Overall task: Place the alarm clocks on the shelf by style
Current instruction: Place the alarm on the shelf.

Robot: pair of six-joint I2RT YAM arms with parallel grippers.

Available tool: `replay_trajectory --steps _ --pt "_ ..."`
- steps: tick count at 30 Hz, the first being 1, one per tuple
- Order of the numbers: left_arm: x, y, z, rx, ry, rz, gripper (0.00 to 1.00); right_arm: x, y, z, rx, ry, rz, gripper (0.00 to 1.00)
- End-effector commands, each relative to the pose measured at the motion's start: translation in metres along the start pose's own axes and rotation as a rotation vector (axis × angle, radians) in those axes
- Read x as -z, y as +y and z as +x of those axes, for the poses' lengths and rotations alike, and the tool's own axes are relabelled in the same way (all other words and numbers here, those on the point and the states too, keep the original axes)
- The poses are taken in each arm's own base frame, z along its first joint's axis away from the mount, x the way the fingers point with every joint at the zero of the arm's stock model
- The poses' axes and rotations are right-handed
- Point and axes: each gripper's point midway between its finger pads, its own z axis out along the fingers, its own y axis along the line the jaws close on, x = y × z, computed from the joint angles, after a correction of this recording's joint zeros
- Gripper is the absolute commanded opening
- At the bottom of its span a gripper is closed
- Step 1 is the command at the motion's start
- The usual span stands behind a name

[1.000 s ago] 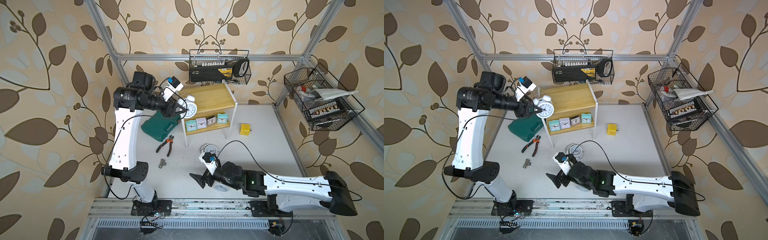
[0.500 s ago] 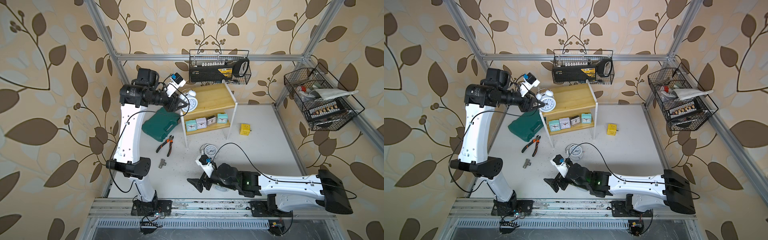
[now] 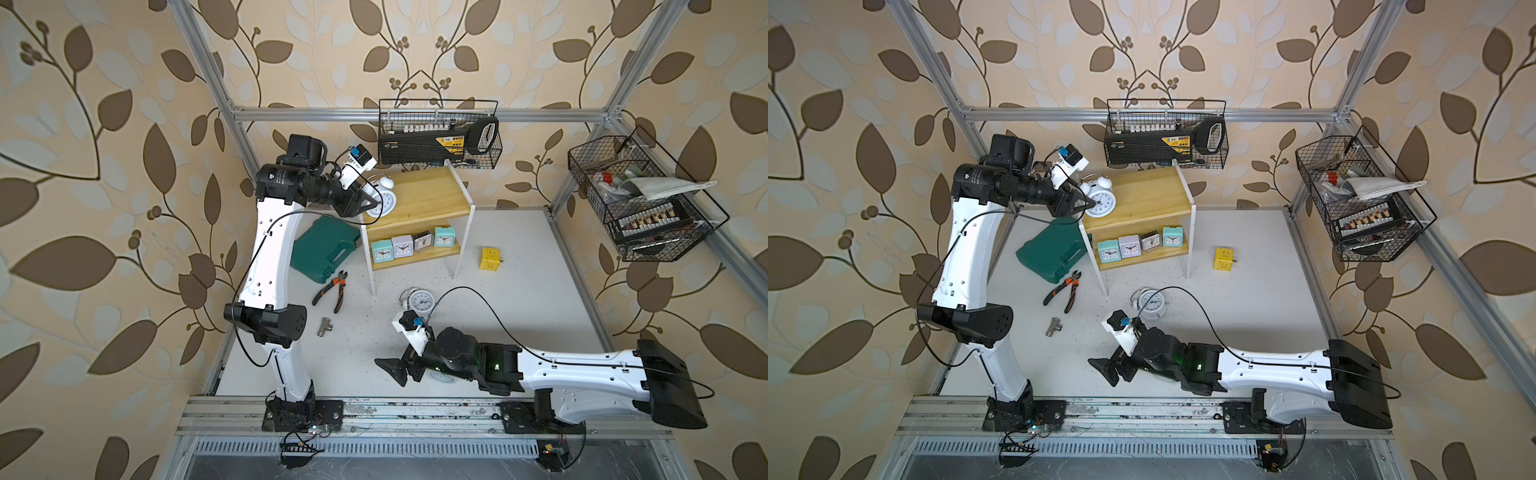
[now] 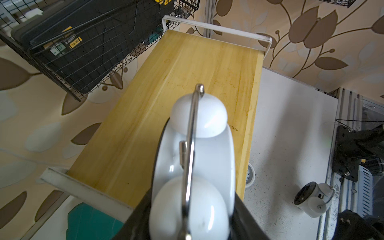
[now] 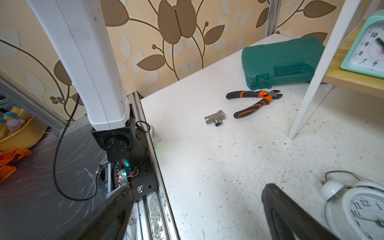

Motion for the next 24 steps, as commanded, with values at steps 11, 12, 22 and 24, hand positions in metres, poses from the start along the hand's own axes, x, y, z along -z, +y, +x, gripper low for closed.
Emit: replay_trajectory --steps 11,12,22,24 --pt "0.0 0.005 -0.009 -0.05 -0.023 -0.026 0.76 0.006 -0.005 0.0 -0.02 -0.023 0.011 0.99" --pt "0.0 0.005 -0.009 -0.049 -0.021 -0.03 0.78 0.006 -0.005 0.0 -0.021 -0.024 0.01 0.99" --pt "0.006 0.013 -0.009 -0.03 -0.028 -0.08 0.82 0.006 -0.008 -0.001 -0.024 -0.027 0.028 0.99" --pt "0.006 0.015 -0.007 -0.028 -0.025 -0.096 0.83 0.008 -0.012 -0.003 -0.024 -0.028 0.054 0.99"
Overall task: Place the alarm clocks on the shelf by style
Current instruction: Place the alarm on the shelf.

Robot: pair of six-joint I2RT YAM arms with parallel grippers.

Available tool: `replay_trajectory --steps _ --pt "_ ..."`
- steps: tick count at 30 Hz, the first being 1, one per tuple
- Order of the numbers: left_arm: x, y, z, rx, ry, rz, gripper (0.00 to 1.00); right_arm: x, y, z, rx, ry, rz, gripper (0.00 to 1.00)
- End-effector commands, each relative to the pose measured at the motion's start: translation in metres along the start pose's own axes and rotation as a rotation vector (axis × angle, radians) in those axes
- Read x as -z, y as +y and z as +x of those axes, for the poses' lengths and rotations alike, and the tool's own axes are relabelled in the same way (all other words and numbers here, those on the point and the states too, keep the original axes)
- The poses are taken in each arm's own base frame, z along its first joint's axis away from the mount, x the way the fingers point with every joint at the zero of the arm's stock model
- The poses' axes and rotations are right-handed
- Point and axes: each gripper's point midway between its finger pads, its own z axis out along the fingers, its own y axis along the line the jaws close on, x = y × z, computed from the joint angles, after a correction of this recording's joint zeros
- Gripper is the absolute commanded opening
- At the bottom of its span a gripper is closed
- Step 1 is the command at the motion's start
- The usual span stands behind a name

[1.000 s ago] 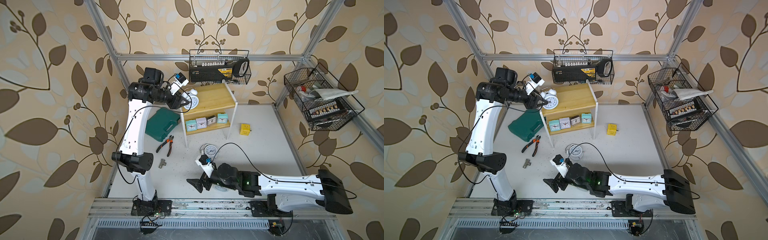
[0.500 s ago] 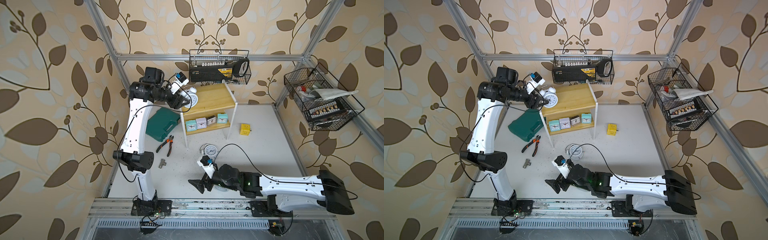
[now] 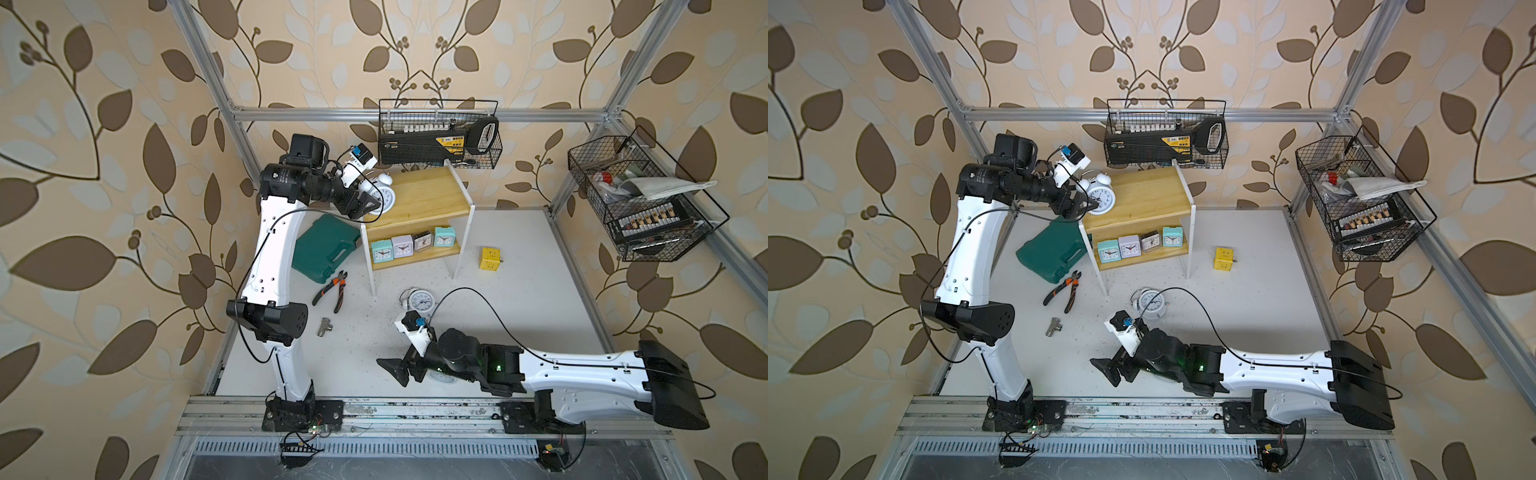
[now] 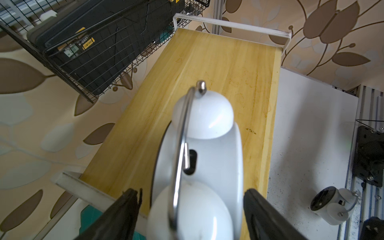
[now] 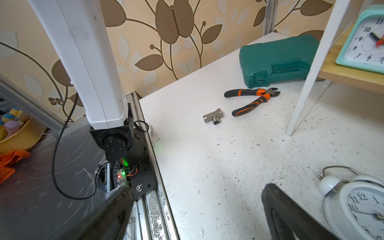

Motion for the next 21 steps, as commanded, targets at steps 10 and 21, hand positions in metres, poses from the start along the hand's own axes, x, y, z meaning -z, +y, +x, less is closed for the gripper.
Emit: replay_trajectory --steps 10,21 --pt "0.016 0.008 -0.006 -0.004 -0.029 -0.108 0.84 0.019 -0.07 -0.005 -0.09 0.062 0.295 0.99" --pt "0.025 0.005 -0.006 -0.011 -0.034 -0.135 0.86 0.033 -0.126 0.004 -0.229 0.134 0.417 0.99"
